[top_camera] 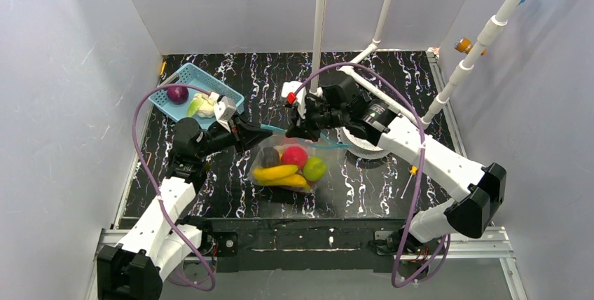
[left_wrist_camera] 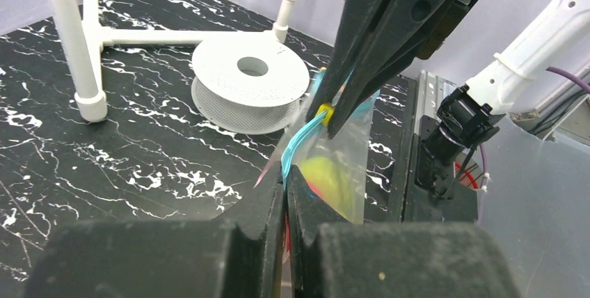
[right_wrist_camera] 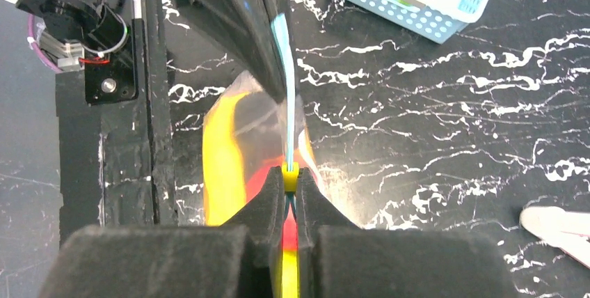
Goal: Place the food in the zip-top bag and seal the zipper
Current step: Zip the zipper food storage bag at the center of the board.
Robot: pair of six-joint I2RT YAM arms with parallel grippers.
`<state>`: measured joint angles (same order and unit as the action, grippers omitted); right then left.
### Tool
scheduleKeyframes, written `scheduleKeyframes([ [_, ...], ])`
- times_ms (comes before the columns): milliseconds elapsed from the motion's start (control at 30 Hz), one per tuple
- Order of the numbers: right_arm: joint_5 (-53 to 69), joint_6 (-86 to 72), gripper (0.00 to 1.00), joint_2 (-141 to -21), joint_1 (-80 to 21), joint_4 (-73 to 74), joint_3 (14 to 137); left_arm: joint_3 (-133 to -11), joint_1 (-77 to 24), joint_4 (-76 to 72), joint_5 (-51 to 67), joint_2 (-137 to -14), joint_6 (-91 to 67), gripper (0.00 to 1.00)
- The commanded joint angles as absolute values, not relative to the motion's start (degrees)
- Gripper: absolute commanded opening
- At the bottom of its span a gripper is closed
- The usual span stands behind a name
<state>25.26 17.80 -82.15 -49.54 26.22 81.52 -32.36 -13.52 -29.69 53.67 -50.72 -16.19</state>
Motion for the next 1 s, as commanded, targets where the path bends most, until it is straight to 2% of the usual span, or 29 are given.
scheduleKeyframes([
  [0,24.95,20.37,0.01,-75.46,-46.58,32.68,81.53,-32.61,-10.42,-28.69,46.9,-49.65,-14.71,0.0],
  [467,17.82,18.03,0.01,-60.01,-44.27,34.96,66.59,-34.65,-5.73,-21.54,42.1,-51.37,-9.62,0.0],
  [967,13.11,14.33,0.01,-51.17,-43.13,35.4,60.32,-36.34,-4.57,-18.42,43.02,-54.2,-8.41,0.0],
])
